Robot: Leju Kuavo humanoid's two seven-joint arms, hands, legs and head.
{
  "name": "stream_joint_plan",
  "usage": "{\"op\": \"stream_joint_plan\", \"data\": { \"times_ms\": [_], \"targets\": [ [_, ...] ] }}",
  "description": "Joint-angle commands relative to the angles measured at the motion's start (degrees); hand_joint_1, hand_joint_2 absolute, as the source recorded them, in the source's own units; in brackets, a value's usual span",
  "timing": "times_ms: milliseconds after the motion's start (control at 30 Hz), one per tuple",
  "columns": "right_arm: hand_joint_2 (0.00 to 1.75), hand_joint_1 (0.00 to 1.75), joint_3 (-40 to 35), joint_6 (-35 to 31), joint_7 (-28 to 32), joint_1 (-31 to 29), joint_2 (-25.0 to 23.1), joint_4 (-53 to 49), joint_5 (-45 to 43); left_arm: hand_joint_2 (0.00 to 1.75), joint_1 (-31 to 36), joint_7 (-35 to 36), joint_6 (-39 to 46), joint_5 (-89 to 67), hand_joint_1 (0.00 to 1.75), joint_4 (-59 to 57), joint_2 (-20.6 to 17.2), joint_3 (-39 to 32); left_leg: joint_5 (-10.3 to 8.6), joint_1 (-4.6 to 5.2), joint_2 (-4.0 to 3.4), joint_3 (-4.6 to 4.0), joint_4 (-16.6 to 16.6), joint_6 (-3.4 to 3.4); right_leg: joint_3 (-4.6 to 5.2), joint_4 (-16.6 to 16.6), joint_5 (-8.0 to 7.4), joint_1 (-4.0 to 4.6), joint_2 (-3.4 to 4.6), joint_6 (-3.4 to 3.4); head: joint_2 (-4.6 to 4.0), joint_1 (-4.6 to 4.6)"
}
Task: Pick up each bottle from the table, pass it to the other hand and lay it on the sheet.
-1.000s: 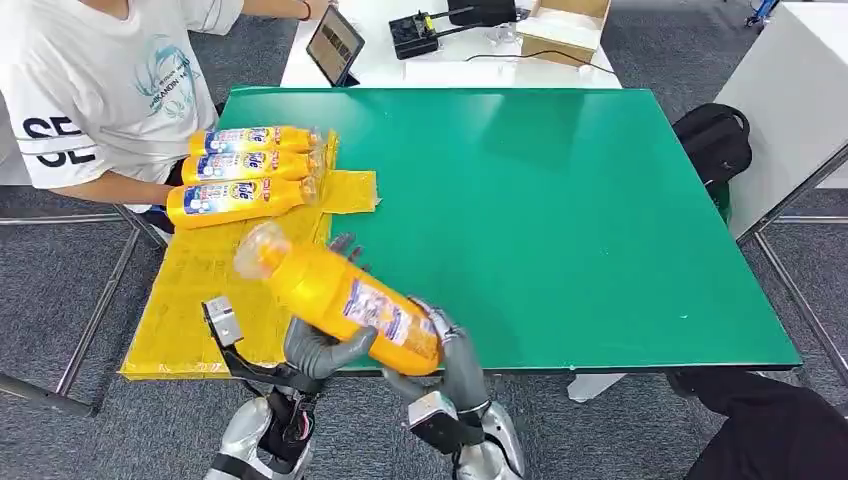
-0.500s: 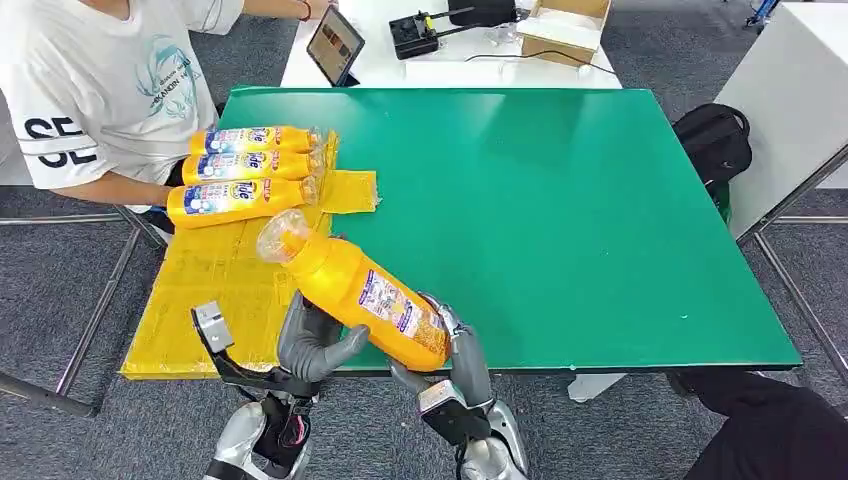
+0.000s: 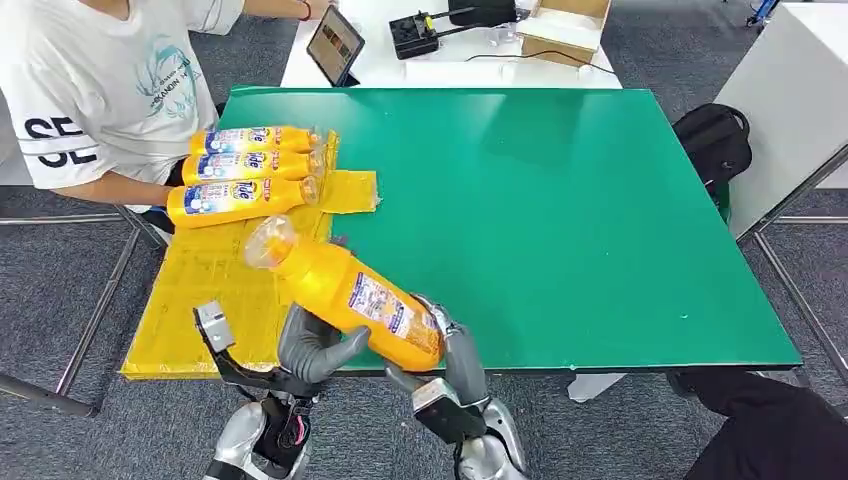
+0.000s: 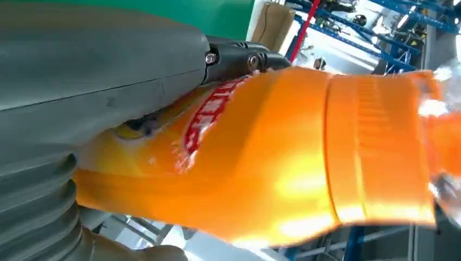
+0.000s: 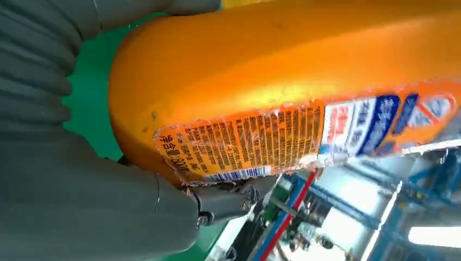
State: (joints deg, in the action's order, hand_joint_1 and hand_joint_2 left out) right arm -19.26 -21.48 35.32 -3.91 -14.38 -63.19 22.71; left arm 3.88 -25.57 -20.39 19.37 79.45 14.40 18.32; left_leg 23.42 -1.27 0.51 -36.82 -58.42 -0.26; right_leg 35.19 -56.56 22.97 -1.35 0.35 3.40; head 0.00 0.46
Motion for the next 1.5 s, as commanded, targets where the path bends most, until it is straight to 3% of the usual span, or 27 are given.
{"op": "stream_joint_plan", "data": {
  "times_ms": [33,667,700,733,767,1233,1500],
  "targets": [
    [1.75,1.75,-6.2,0.7,-1.1,-4.0,0.1,11.9,4.1,1.75,4.2,0.4,-1.1,-1.1,0.00,-6.7,-1.1,2.3,0.09,-0.01,0.00,0.36,0.1,0.07,-0.36,0.1,0.09,0.05,-0.07,-0.16,0.00,0.00],
    [1.75,1.75,-9.3,3.5,-2.1,-4.9,-0.2,18.2,5.6,1.75,4.4,0.6,-0.8,-1.0,0.00,-8.4,-0.9,2.3,0.05,0.00,0.04,0.20,0.0,0.05,-0.18,0.1,0.08,0.03,-0.11,-0.11,0.00,-0.02],
    [1.75,1.75,-9.3,3.5,-2.1,-4.9,-0.2,18.2,5.4,1.75,4.4,0.6,-0.5,-1.3,0.12,-8.4,-0.9,2.3,0.12,-0.03,0.04,0.35,0.1,0.08,-0.34,0.1,0.13,0.07,-0.13,-0.17,0.00,0.00],
    [1.75,1.75,-9.2,3.5,-2.1,-4.8,-0.3,18.2,5.3,1.75,4.4,0.6,-0.4,-1.3,1.12,-8.6,-0.8,2.1,0.10,-0.02,0.05,0.32,0.1,0.07,-0.31,0.1,0.12,0.05,-0.13,-0.15,0.00,0.00],
    [1.75,1.75,-9.2,3.7,-2.2,-4.8,-0.4,18.4,5.2,1.75,4.4,0.6,-0.2,-1.0,1.75,-8.8,-0.6,1.7,0.04,-0.02,0.06,0.17,0.0,0.04,-0.16,0.1,0.07,0.04,-0.12,-0.10,0.00,0.00],
    [1.75,1.75,-8.3,3.2,-1.8,-4.9,-0.1,18.1,4.1,1.75,4.2,0.2,0.3,-0.7,1.75,-7.2,-0.7,1.2,0.08,-0.03,0.07,0.24,0.0,0.06,-0.24,0.1,0.11,0.06,-0.15,-0.14,0.00,0.00],
    [1.75,1.75,-8.0,1.3,-1.2,-3.6,-0.3,16.5,3.6,1.75,3.7,-1.8,5.7,-6.5,1.75,-6.0,-0.9,1.5,0.08,-0.02,0.08,0.22,0.0,0.05,-0.21,0.0,0.12,0.05,-0.16,-0.14,0.00,0.00]
  ]
}}
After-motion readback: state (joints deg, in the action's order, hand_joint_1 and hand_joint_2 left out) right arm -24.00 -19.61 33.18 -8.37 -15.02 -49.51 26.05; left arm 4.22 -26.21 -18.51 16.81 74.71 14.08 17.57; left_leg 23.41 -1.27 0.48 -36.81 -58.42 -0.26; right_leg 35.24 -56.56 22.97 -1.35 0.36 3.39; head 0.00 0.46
